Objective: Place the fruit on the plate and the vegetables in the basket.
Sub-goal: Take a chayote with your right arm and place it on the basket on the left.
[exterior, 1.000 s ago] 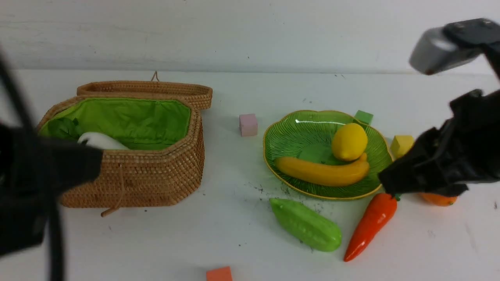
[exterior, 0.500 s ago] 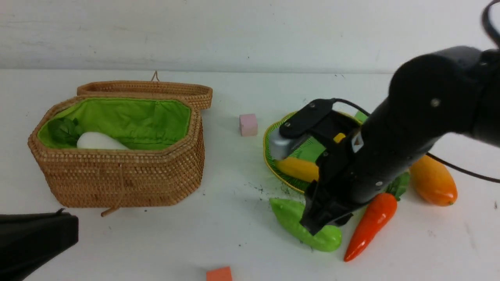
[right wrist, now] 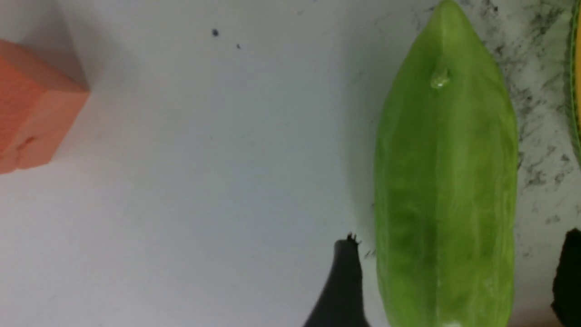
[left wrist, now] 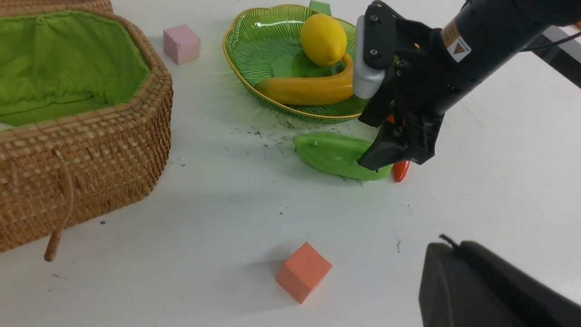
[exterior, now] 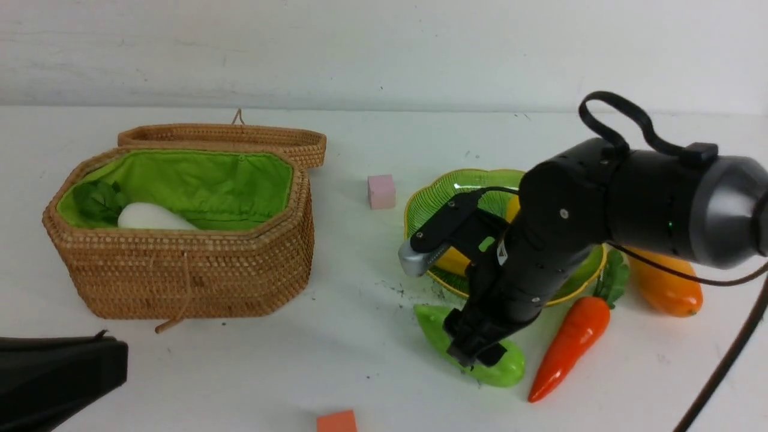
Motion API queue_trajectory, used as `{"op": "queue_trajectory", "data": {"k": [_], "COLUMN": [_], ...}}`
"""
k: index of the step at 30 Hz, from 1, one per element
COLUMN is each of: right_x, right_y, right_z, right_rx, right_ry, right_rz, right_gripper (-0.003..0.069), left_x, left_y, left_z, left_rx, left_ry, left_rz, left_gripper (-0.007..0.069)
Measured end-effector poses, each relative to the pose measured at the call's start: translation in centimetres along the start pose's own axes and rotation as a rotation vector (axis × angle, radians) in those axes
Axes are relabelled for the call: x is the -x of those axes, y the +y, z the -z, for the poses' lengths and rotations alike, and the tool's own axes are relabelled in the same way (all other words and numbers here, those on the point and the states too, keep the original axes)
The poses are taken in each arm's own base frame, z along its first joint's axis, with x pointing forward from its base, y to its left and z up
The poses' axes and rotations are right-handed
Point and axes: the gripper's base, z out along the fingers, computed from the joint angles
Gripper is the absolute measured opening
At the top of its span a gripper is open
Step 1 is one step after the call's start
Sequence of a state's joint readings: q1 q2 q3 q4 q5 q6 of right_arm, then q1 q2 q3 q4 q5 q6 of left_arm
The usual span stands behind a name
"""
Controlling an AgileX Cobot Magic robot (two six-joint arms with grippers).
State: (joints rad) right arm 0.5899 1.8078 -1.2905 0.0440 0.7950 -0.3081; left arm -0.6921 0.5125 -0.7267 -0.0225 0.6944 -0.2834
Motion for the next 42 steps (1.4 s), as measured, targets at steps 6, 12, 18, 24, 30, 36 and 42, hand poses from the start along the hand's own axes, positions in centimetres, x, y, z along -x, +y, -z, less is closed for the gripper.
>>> {"op": "queue_trajectory", "data": {"k": [6, 12, 18, 24, 30, 36, 42], "right_x": [0.1, 0.0, -0.2, -0.2, -0.1, 2.0, 10.1], "right_y": [-0.5, -0.5, -0.5, -0.5, -0.5, 0.9, 3.5], "right_z": [-1.9, -3.8, -5.1, -5.8, -5.7, -1.7, 9.7], "right_rx": [-0.011, -0.005, 0.001, 0.005, 0.012, 0.077, 0.112], "right_ry": [0.002, 0.03, 0.061, 0.072, 0.07, 0.011, -0.512], "right_rz": [-0.001, 0.0, 0.002, 0.001, -0.007, -0.054, -0.01], "right_gripper": [0.058, 0.058, 0.0561, 0.0449, 0.0435, 0.0435, 0.0435], "left_x": [-0.1, -0.1, -0.1, -0.3, -0.3, -0.2, 0.6], "left_y": [0.0, 0.0, 0.1, 0.1, 0.3, 0.5, 1.4], "left_z": [0.0, 0.0, 0.0, 0.0, 0.0, 0.0, 0.4], "left_rx": [0.004, 0.004, 0.006, 0.012, 0.035, 0.052, 0.157], "left_ry": [0.014, 0.014, 0.016, 0.028, 0.029, 0.027, -0.068], "left_rz": [0.0, 0.0, -0.002, -0.005, -0.03, -0.05, -0.096], "left_gripper": [-0.0013, -0.0013, -0.0013, -0.0013, -0.0013, -0.0013, -0.0011]}}
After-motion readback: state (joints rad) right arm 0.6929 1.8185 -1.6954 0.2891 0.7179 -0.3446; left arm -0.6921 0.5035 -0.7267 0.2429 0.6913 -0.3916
